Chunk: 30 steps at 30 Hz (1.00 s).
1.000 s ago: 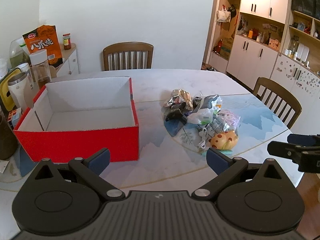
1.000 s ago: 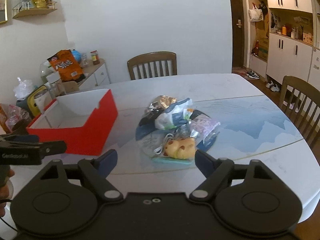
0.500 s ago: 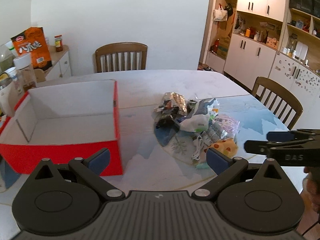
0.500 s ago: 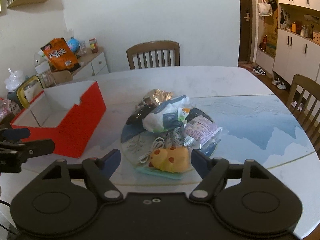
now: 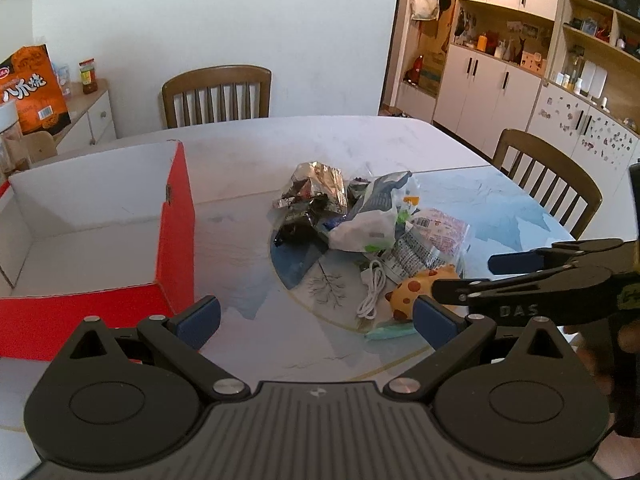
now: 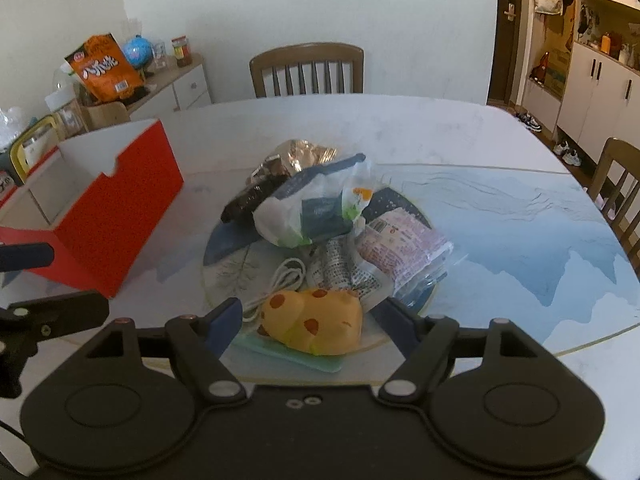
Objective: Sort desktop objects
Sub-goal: 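Grasp the white plastic bag with the left gripper while the right gripper grasps the yellow squishy toy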
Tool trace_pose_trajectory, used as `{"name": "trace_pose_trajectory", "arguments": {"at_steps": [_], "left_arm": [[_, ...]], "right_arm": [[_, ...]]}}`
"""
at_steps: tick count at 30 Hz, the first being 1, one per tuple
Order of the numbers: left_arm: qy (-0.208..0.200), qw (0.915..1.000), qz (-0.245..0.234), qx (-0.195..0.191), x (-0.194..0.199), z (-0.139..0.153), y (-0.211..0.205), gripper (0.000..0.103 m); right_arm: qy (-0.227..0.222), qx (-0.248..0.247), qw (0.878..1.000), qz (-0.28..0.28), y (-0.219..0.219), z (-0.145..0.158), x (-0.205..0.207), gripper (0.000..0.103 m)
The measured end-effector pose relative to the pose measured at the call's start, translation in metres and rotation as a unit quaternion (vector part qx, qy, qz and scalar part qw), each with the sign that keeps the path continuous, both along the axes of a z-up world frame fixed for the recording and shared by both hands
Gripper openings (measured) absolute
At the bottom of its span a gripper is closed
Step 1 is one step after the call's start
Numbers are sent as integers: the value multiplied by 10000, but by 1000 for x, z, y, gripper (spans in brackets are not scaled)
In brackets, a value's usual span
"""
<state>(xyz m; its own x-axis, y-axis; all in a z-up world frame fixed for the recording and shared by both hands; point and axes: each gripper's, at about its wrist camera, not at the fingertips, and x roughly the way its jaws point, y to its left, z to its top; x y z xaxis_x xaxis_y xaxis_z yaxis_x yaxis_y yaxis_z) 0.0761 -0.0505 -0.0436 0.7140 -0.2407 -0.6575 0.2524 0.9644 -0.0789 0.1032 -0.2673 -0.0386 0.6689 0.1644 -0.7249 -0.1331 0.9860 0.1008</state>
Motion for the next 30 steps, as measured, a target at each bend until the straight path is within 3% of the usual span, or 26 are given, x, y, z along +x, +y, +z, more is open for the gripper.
{"name": "trace_pose_trajectory", "arguments": {"at_steps": [8, 18, 25, 30], "left_arm": [[80, 10000, -30, 50, 7, -9, -6, 103], [76, 9997, -187, 163, 13, -31, -24, 103], [-55, 10000, 1, 8, 30, -21, -19, 103], [-195, 9997, -144, 31, 50, -16, -33, 103]], "right_arm": [[182, -101, 9998, 8, 4, -21, 21, 84], [311, -96, 9995, 40, -2, -31, 29, 83], [317, 71, 9993, 194, -9, -30, 30, 83], [340, 113, 9989, 291, -12, -31, 29, 83]]}}
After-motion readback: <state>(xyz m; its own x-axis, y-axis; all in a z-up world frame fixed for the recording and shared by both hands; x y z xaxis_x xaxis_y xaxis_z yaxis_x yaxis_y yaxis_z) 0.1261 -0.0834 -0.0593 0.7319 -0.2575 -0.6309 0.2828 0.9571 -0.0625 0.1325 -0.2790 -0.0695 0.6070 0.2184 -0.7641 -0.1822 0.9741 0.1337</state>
